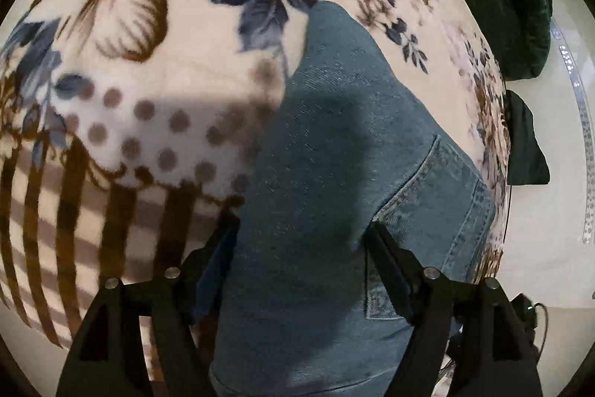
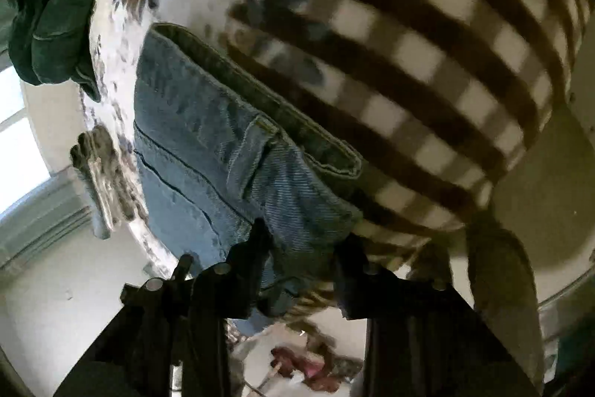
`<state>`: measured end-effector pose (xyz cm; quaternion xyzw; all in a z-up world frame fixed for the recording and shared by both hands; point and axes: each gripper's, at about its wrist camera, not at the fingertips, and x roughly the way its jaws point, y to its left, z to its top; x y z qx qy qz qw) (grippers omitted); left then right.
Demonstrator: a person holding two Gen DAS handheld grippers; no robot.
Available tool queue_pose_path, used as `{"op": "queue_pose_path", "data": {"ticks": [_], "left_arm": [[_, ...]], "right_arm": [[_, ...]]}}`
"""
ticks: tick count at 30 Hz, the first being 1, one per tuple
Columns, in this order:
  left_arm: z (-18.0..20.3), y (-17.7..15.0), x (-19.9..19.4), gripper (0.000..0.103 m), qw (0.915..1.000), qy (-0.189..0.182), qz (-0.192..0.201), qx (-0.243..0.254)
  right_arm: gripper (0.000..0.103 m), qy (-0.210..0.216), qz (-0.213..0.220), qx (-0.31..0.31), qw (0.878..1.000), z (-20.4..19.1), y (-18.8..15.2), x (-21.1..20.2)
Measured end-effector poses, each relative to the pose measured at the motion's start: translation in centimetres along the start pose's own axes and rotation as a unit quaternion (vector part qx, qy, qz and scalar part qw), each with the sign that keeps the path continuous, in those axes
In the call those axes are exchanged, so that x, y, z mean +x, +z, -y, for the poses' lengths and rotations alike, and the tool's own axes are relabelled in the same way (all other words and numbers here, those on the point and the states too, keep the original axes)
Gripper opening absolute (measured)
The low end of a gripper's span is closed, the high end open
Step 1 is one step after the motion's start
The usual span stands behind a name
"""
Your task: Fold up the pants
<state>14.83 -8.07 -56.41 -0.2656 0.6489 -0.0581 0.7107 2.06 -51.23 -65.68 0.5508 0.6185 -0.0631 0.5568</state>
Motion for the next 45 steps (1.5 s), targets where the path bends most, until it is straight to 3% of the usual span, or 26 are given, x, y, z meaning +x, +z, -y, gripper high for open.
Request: {"op": "queue_pose_path", "data": {"ticks": [4,7,10,12,16,18,25,28,32,35,37,40,43,45], "left_arm": [[-0.1,0.0,-0.1,0.074,1.0,-0.003,-0.002,0.005],[-0.4,-0.1,0.1,0.074,1.0,-0.002,-0.003,0.007],[-0.9,0.0,0.2,0.074,0.9999,-0.015,-0.005,-0.005],[-1.0,0.1,0.4,0.074,0.9998,-0.02,-0.004,-0.006],[-1.3,0.0,0.7,0.077,0.9994,-0.033,-0.004,-0.01],[-1.4,0.1,0.8,0.078,0.9992,-0.038,-0.005,-0.011],[-1.7,0.5,1.0,0.079,0.9985,-0.051,-0.015,-0.012],[-1.8,0.5,1.0,0.079,0.9984,-0.053,-0.017,-0.012],[-1.9,0.6,0.9,0.079,0.9982,-0.055,-0.02,-0.015],[-2.0,0.6,1.0,0.079,0.9981,-0.058,-0.021,-0.011],[-2.0,0.6,1.1,0.08,0.9982,-0.056,-0.021,-0.007],[-2.0,0.6,1.2,0.08,0.998,-0.059,-0.021,-0.01],[-2.4,0.7,1.3,0.08,0.9974,-0.067,-0.02,-0.015],[-2.5,0.7,1.3,0.081,0.997,-0.072,-0.021,-0.017]], "right_arm": [[0.029,-0.023,0.069,-0.08,0.994,-2.8,-1.2,-2.2],[0.033,-0.01,0.04,-0.064,0.997,-1.2,-0.7,-0.9],[0.048,0.057,0.018,-0.037,0.998,0.8,0.0,-0.4],[0.068,0.09,0.002,-0.057,0.994,0.9,0.0,0.1],[0.073,0.114,-0.039,-0.071,0.99,0.9,-0.4,3.9],[0.083,0.122,-0.037,-0.069,0.99,0.6,-0.3,5.7],[0.083,0.149,0.002,-0.116,0.982,-3.3,-1.9,4.2],[0.079,0.13,0.014,-0.111,0.985,-3.1,-1.9,3.8],[0.078,0.14,0.043,-0.135,0.98,-5.3,-2.6,1.8],[0.078,0.11,0.031,-0.117,0.986,-5.0,-1.3,2.3],[0.078,0.093,0.005,-0.091,0.991,-4.5,0.5,4.9],[0.078,0.101,-0.008,-0.09,0.991,-4.4,1.3,5.8],[0.074,0.16,-0.014,-0.113,0.981,-5.8,0.2,4.4],[0.073,0.154,-0.01,-0.133,0.979,-6.1,-0.3,4.0]]}}
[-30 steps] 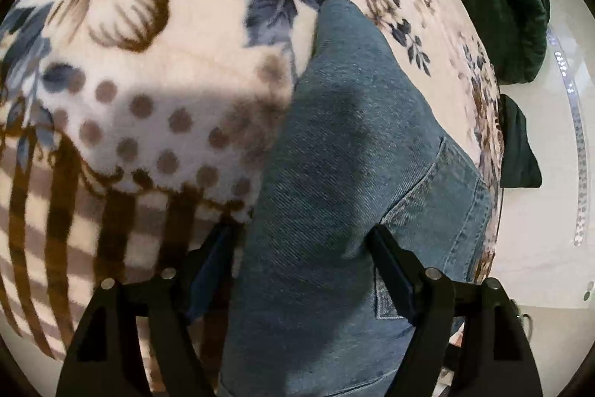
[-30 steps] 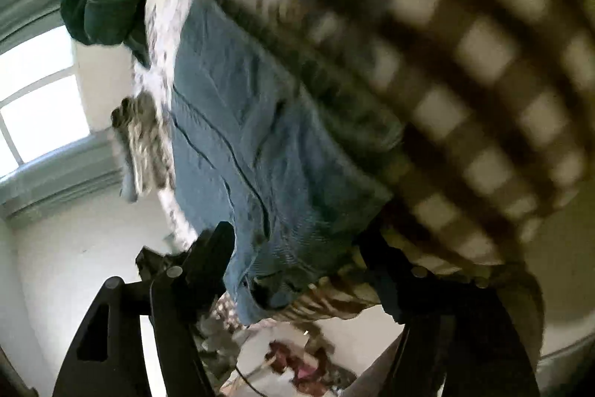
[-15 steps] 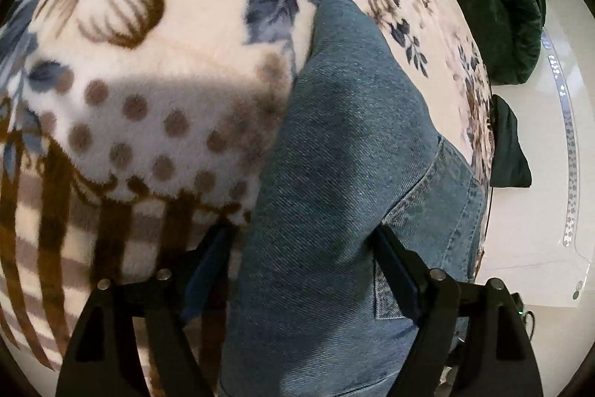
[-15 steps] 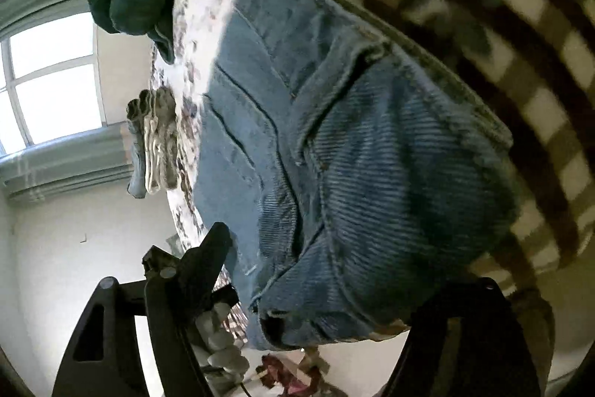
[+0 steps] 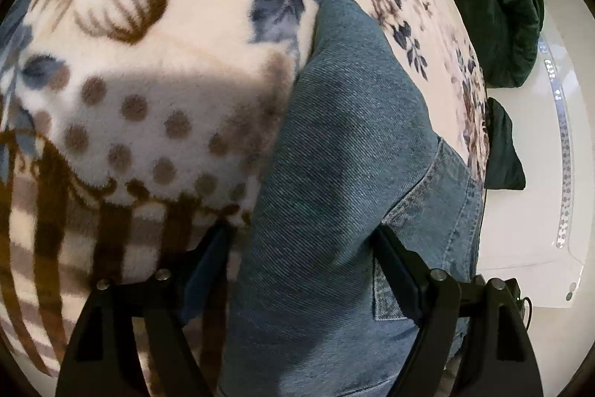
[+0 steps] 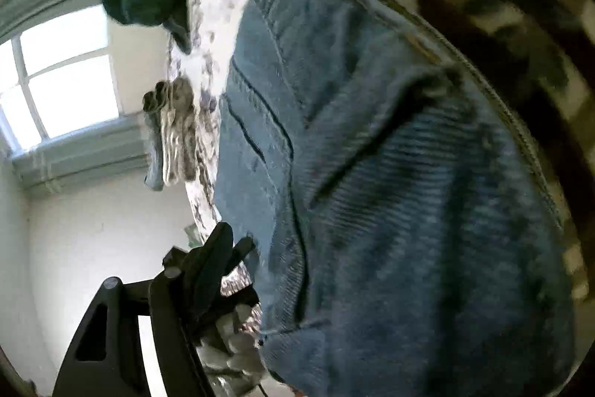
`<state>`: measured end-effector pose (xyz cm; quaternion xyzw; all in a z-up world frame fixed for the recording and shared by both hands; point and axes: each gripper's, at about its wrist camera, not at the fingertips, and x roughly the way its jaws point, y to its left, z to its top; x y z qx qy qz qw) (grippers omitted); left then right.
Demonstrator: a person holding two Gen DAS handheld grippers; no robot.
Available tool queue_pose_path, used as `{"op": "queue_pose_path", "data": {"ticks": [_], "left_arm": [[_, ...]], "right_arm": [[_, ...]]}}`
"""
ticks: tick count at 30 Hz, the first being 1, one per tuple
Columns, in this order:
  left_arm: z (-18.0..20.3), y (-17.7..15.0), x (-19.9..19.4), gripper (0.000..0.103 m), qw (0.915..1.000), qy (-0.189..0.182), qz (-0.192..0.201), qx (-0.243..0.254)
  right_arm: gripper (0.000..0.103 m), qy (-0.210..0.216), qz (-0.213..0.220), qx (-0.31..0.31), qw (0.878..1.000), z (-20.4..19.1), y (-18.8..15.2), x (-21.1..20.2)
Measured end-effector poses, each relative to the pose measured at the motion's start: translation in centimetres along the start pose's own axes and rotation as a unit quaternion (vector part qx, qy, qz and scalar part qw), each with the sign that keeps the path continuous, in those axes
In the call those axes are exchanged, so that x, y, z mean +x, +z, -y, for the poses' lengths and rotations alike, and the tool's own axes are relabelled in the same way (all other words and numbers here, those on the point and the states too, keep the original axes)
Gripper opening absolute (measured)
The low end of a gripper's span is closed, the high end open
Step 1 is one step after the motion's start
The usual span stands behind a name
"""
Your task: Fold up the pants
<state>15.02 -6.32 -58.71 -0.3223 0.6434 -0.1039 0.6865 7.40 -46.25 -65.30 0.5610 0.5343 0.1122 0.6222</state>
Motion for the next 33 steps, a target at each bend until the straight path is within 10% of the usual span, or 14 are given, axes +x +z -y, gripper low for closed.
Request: {"op": "queue_pose_path", "data": {"ticks": [4,11,23,33], "left_arm": [[0.5,-0.1,0.1,0.081,0.9999,0.001,0.001,0.017],[3.2,-1.8,-2.6,0.027,0.9943,-0.015,0.044,0.096],[7.4,-1.9,-12.9,0.022,0.9916,-0.054,0.076,0.089],[8.4,12.3,-23.4,0.022,0.9813,-0.095,0.135,0.099]], "right_arm": [[0.059,-0.048,0.007,0.024,0.999,1.5,0.6,1.4],[0.033,-0.065,0.039,-0.003,0.997,-1.4,-1.0,-0.4],[0.03,-0.066,0.043,-0.074,0.994,-12.4,-4.0,-6.3],[0.03,-0.037,0.067,-0.142,0.987,-30.3,-1.0,0.4]]}}
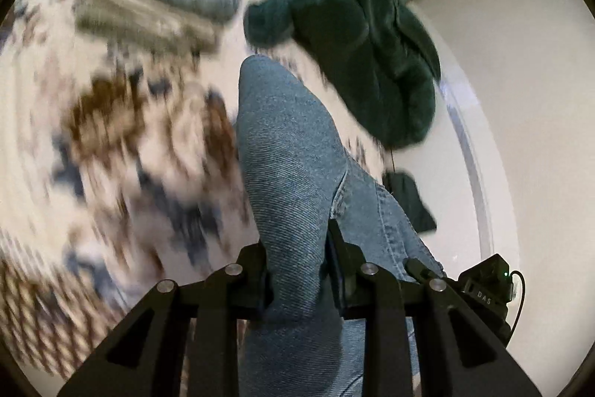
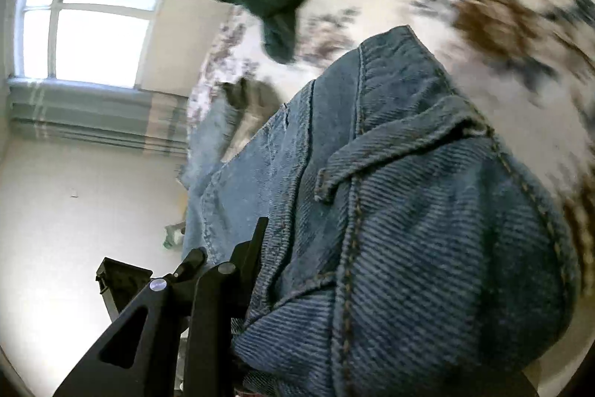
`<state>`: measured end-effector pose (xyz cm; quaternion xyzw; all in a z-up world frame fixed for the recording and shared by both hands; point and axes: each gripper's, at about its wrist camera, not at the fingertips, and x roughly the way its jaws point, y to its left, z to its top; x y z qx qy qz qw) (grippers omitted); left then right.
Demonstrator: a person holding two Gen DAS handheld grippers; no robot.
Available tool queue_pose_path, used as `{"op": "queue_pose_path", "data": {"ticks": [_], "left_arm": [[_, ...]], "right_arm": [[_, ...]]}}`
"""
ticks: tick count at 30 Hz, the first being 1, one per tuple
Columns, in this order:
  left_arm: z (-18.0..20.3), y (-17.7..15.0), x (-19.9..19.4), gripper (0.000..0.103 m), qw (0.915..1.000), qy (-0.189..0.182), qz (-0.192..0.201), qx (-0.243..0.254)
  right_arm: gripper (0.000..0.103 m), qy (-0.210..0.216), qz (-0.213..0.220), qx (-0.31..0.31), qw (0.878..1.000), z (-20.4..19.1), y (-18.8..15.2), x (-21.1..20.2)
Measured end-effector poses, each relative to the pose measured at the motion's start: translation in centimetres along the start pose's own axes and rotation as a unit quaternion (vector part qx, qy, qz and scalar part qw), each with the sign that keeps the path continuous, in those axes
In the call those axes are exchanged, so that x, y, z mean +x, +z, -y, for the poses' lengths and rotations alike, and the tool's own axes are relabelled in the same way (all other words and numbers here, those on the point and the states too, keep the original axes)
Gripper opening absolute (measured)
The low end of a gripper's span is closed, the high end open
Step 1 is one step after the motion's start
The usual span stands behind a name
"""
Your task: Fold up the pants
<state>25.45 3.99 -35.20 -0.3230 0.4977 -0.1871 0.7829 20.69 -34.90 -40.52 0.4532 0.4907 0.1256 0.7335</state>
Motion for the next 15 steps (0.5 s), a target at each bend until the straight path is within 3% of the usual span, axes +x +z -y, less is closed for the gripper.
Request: {"op": "queue_pose_path", "data": {"ticks": [4,11,15], "left_arm": [[-3.2,11.3,-2.1,0.022,0.9996,0.001,0.028,0.007],[-10.5,30.1,-3.7,0.022,0.9964,0.022,0.076,0.029],[-15.2,36.7,-2.1,0.023,0.9957,0.038,0.079,0.032]], "right_arm": [[0.03,0.017,0.013,-0.02,1.0,-8.3,3.7,7.4],[0.03,0.063,0.026,-0.059,0.996,-21.0,10.6,24.1],[0.03,0.068,0.025,-0.079,0.994,-24.9,13.8,33.4]]}}
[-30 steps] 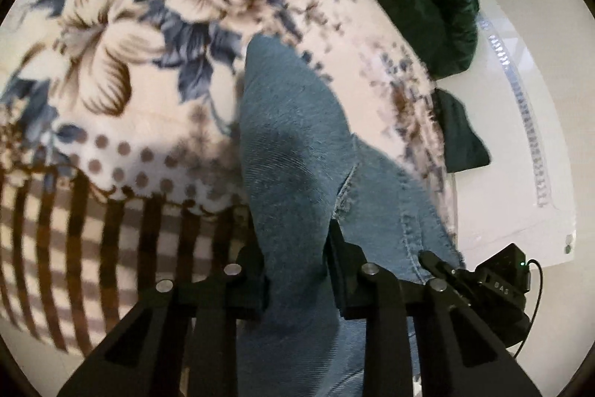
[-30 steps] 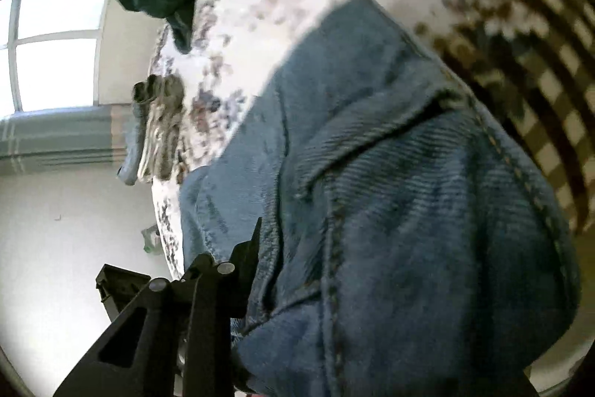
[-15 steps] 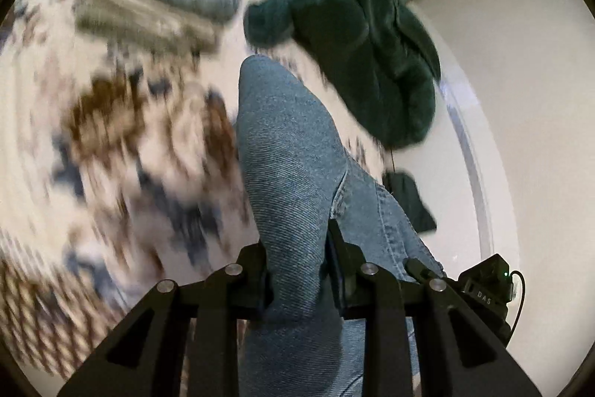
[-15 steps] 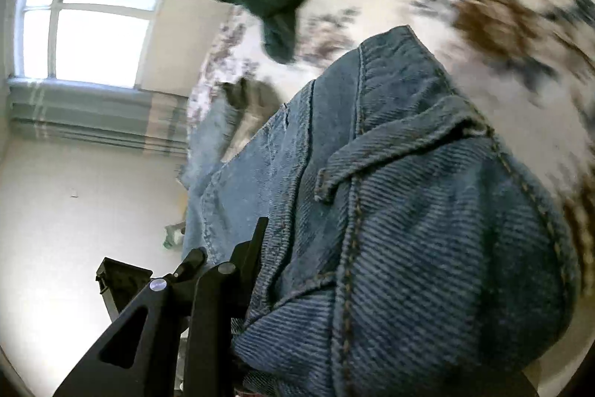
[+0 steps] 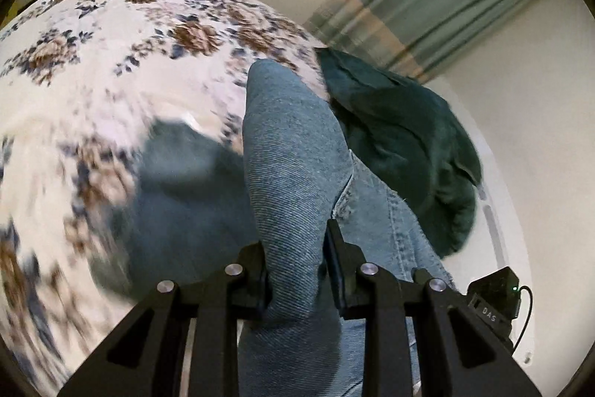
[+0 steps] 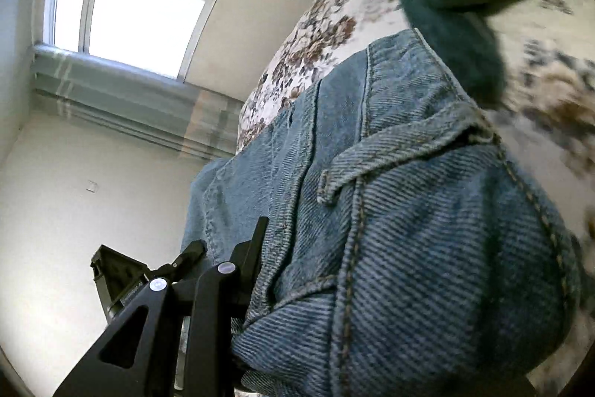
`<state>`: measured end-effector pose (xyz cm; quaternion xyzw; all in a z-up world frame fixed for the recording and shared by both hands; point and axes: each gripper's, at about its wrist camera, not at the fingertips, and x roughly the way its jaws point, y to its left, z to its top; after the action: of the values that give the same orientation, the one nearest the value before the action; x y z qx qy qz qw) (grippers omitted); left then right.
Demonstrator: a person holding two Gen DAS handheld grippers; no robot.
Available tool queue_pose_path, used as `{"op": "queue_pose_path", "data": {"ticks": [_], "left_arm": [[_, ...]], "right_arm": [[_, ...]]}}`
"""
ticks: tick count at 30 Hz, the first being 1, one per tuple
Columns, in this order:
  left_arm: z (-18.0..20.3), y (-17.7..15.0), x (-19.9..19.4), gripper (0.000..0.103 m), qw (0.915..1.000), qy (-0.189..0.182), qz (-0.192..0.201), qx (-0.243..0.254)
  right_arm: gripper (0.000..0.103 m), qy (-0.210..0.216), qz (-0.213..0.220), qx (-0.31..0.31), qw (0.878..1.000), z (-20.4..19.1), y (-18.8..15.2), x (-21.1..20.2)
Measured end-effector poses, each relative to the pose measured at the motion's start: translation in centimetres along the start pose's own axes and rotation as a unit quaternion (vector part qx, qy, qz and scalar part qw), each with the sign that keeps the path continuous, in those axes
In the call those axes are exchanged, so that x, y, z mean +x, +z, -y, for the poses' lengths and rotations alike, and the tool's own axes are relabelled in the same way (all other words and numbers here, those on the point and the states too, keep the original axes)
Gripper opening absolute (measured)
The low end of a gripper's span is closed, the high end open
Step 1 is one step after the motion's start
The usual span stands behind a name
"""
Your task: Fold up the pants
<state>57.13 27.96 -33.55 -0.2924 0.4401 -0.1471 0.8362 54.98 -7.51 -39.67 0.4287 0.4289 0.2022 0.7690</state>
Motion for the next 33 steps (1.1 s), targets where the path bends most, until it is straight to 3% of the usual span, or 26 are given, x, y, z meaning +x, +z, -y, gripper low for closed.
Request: {"op": "queue_pose_path", "data": {"ticks": [5,8,10,13,19,21,22,24,26,29,31,33], "left_arm": [[-7.0,1.8,5.8,0.024,0.9976,0.047,-0.049,-0.016],[-9.1,0.6,6.4,0.028,0.997,0.051,-0.053,-0.024],[-9.9,-0.2,5.7,0.032,0.997,0.042,-0.049,-0.043],[-9.8,-1.1,4.7,0.045,0.9966,0.051,-0.052,-0.041],[-8.0,-2.4,2.8,0.048,0.9934,0.101,-0.049,-0.023],[-7.2,-2.4,2.1,0.058,0.9898,0.133,-0.048,-0.017],[-6.7,-2.5,1.6,0.065,0.988,0.148,-0.043,-0.01],[-5.2,-2.6,0.6,0.077,0.9848,0.17,-0.034,0.011],[-2.8,-2.9,-0.5,0.097,0.977,0.206,-0.028,0.048],[0.8,-3.8,-2.2,0.1,0.966,0.241,-0.023,0.09],[2.9,-4.5,-3.3,0.1,0.9599,0.258,-0.02,0.108],[5.0,-5.2,-4.7,0.1,0.9583,0.259,-0.019,0.12]], "right_arm": [[0.031,-0.053,-0.049,-0.007,0.997,2.1,0.8,9.6],[0.041,-0.087,-0.09,-0.011,0.992,3.5,0.8,11.4],[0.044,-0.09,-0.101,-0.006,0.991,4.4,0.7,10.3],[0.047,-0.104,-0.114,0.0,0.988,4.9,0.0,8.4],[0.055,-0.17,-0.099,0.014,0.98,5.3,0.0,4.1],[0.065,-0.206,-0.091,0.001,0.974,4.7,-0.1,2.9],[0.067,-0.224,-0.089,-0.01,0.971,4.3,-0.2,2.4],[0.085,-0.272,-0.08,-0.04,0.958,2.8,-0.5,0.9],[0.099,-0.317,-0.072,-0.087,0.942,0.5,-0.6,0.3],[0.103,-0.387,-0.059,-0.156,0.907,-3.4,-1.5,-0.2],[0.103,-0.411,-0.05,-0.184,0.892,-5.7,-2.0,-1.6],[0.103,-0.419,-0.042,-0.201,0.885,-7.7,-2.8,-2.9]]}}
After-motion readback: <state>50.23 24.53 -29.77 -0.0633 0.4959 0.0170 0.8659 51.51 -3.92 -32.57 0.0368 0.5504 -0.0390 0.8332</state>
